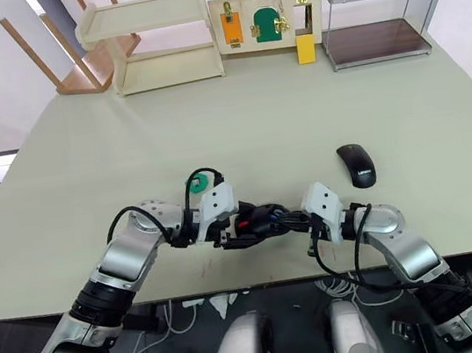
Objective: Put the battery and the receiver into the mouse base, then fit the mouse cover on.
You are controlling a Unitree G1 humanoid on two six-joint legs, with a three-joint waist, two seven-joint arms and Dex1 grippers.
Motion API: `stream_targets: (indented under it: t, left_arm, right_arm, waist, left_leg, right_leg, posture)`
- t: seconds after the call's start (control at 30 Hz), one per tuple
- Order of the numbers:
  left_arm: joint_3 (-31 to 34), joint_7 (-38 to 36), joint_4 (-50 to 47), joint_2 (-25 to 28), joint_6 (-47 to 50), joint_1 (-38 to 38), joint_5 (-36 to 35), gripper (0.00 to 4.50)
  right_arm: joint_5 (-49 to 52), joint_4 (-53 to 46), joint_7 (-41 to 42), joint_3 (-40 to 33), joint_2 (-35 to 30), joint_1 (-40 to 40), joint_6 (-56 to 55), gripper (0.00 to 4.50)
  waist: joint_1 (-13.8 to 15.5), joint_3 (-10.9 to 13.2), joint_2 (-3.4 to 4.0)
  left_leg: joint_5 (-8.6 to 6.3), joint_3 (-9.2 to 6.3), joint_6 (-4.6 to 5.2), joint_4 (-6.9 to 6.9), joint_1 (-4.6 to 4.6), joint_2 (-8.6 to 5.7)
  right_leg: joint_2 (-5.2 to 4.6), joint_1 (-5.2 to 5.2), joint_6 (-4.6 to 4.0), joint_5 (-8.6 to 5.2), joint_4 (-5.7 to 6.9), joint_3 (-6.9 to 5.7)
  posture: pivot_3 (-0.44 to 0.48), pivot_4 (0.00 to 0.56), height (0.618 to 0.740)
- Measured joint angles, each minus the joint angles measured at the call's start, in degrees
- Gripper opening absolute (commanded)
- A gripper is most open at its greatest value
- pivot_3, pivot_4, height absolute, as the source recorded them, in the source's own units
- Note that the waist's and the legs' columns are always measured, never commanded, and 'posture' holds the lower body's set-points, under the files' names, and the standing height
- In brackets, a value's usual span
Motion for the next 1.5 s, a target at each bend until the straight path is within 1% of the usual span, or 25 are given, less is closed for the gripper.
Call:
stream_targets:
  t: [0.27,0.43,0.57,0.67,0.73,0.83,0.87,0.9,0.93,0.97,1.0,1.1,1.13,1.23,1.3,1.33,1.37,1.5]
  left_arm:
    - [0.01,0.06,0.12,-0.59,-0.19,-0.15,-0.04,2.91]
    - [0.21,-0.04,0.07,-0.49,-0.55,-0.15,-0.27,2.91]
    - [0.37,-0.10,-0.06,-0.36,-0.86,-0.12,-0.48,2.91]
    - [0.53,-0.04,-0.50,-0.12,-0.87,0.00,-0.50,2.91]
    - [0.62,-0.04,-0.86,0.02,-0.84,0.19,-0.50,2.91]
    - [0.69,-0.03,-1.07,0.10,-0.83,0.33,-0.50,2.91]
    - [0.69,0.06,-1.54,0.14,-0.61,0.47,-0.51,2.91]
    - [0.71,0.08,-1.59,0.16,-0.56,0.48,-0.51,2.91]
    - [0.75,0.11,-1.71,0.24,-0.41,0.49,-0.52,2.91]
    - [0.76,0.11,-1.77,0.27,-0.35,0.51,-0.53,2.91]
    - [0.76,0.08,-1.94,0.29,-0.29,0.63,-0.58,2.91]
    - [0.81,0.10,-2.13,0.34,-0.26,0.88,-0.86,2.91]
    - [0.87,0.09,-2.13,0.41,-0.25,0.91,-0.97,2.91]
    - [0.94,-0.01,-2.11,0.58,-0.24,0.91,-1.15,2.91]
    - [0.98,-0.17,-2.07,0.62,-0.25,0.91,-1.39,3.95]
    - [0.72,-0.43,-1.94,0.76,-0.13,0.94,-1.34,4.30]
    - [0.72,-0.78,-1.91,0.83,-0.29,1.12,-1.64,4.42]
    - [0.75,-0.89,-1.82,0.85,-1.35,1.36,-1.73,4.42]
  right_arm:
    - [0.25,-0.81,-0.55,-2.17,-0.07,1.89,-3.21,0.04]
    - [1.46,-2.20,-0.41,-6.83,-2.45,6.73,-4.85,0.04]
    - [3.40,-2.23,0.60,-9.00,-2.38,9.01,-7.08,0.04]
    - [7.09,-2.06,3.44,-13.30,-2.47,10.22,-11.64,0.04]
    - [9.68,-1.85,5.08,-15.95,-2.83,10.33,-12.42,0.04]
    - [11.15,-1.71,5.99,-17.35,-3.35,10.32,-12.42,0.79]
    - [12.91,0.28,8.39,-18.69,-3.43,10.38,-12.97,1.16]
    - [13.01,0.67,8.49,-19.12,-3.65,10.46,-13.17,1.69]
    - [13.12,1.07,8.94,-19.57,-3.76,10.58,-13.75,2.03]
    - [13.20,1.26,9.20,-19.72,-3.72,10.64,-13.86,2.25]
    - [13.37,1.66,9.62,-19.86,-3.66,10.75,-14.13,2.68]
    - [13.62,3.08,11.30,-20.20,-3.66,11.66,-15.72,4.22]
    - [13.63,3.44,11.50,-20.32,-3.66,11.82,-16.01,4.37]
    - [13.81,4.39,12.26,-20.62,-3.66,12.00,-16.47,4.37]
    - [14.10,4.50,12.82,-20.82,-3.63,11.96,-17.07,4.50]
    - [14.13,4.54,13.09,-20.87,-3.63,11.90,-17.34,4.50]
    - [14.13,4.66,13.40,-20.94,-3.64,11.90,-17.60,4.50]
    - [14.13,4.99,14.09,-20.95,-3.63,11.82,-18.35,4.50]
  waist:
    - [0.29,0.12,0.18]
    - [0.28,0.45,0.31]
    - [0.30,0.70,0.46]
    - [0.24,0.88,0.43]
    - [0.20,0.98,0.37]
    - [0.22,1.00,0.37]
    - [0.27,1.03,0.37]
    - [0.27,1.03,0.37]
    - [0.23,1.03,0.37]
    - [0.22,1.03,0.37]
    - [0.23,1.03,0.37]
    - [0.25,1.03,0.37]
    - [0.23,1.03,0.37]
    - [0.18,1.04,0.37]
    - [0.20,1.04,0.37]
    - [0.19,1.04,0.37]
    - [0.19,1.06,0.36]
    - [0.19,1.08,0.36]
  left_leg:
    - [0.00,0.00,0.00,-0.01,-0.17,-0.03]
    - [0.00,0.08,0.00,-0.01,-0.27,-0.07]
    - [0.00,0.13,0.00,-0.01,-0.33,-0.07]
    - [0.00,0.22,0.00,-0.01,-0.34,-0.08]
    - [0.00,0.23,0.00,-0.01,-0.34,-0.07]
    - [0.00,0.24,0.00,-0.04,-0.34,-0.06]
    - [0.00,0.38,0.00,-0.10,-0.35,-0.06]
    - [0.00,0.41,0.00,-0.10,-0.36,-0.06]
    - [0.00,0.46,0.00,-0.11,-0.35,-0.07]
    - [0.00,0.47,0.00,-0.12,-0.35,-0.07]
    - [0.00,0.50,0.00,-0.13,-0.35,-0.07]
    - [0.00,0.53,0.00,-0.17,-0.35,-0.07]
    - [0.00,0.56,0.00,-0.19,-0.35,-0.07]
    - [0.00,0.63,0.00,-0.23,-0.35,-0.07]
    - [0.00,0.64,0.01,-0.25,-0.35,-0.06]
    - [0.00,0.67,0.00,-0.26,-0.35,-0.07]
    - [0.00,0.69,0.00,-0.29,-0.35,-0.07]
    - [0.00,0.73,0.00,-0.29,-0.36,-0.06]
  right_leg:
    - [-0.04,-0.10,0.01,0.00,-0.02,0.00]
    - [-0.04,-0.15,0.02,0.01,-0.02,0.08]
    - [-0.01,-0.18,0.02,0.00,-0.02,0.03]
    - [-0.02,-0.18,0.03,0.00,-0.03,0.06]
    - [-0.02,-0.19,0.03,0.00,-0.03,0.06]
    - [0.00,-0.20,0.02,0.00,-0.03,0.05]
    - [0.00,-0.24,0.01,0.00,-0.03,0.07]
    - [-0.01,-0.24,0.01,0.00,-0.03,0.10]
    - [-0.01,-0.26,0.02,0.00,-0.03,0.15]
    - [-0.01,-0.26,0.02,0.00,-0.03,0.16]
    - [-0.01,-0.28,0.02,0.00,-0.03,0.18]
    - [-0.01,-0.31,0.02,0.00,-0.03,0.20]
    - [-0.01,-0.33,0.02,0.00,-0.03,0.24]
    - [0.01,-0.38,0.02,0.01,-0.03,0.30]
    - [0.01,-0.39,0.02,0.01,-0.03,0.31]
    - [0.01,-0.40,0.02,0.01,-0.03,0.32]
    - [0.02,-0.43,0.02,0.01,-0.03,0.35]
    - [0.02,-0.45,0.02,0.01,-0.03,0.39]
  posture:
    - [0.000,0.150,0.740]
    - [0.000,0.150,0.740]
    - [0.000,0.150,0.740]
    - [0.000,0.150,0.740]
    - [0.000,0.150,0.740]
    - [0.000,0.150,0.740]
    - [0.000,0.150,0.740]
    - [0.000,0.150,0.740]
    - [0.000,0.150,0.740]
    - [0.000,0.150,0.740]
    - [0.000,0.150,0.740]
    - [0.000,0.150,0.740]
    - [0.000,0.150,0.740]
    - [0.000,0.150,0.740]
    - [0.000,0.150,0.740]
    - [0.000,0.150,0.740]
    - [0.000,0.150,0.740]
    - [0.000,0.150,0.740]
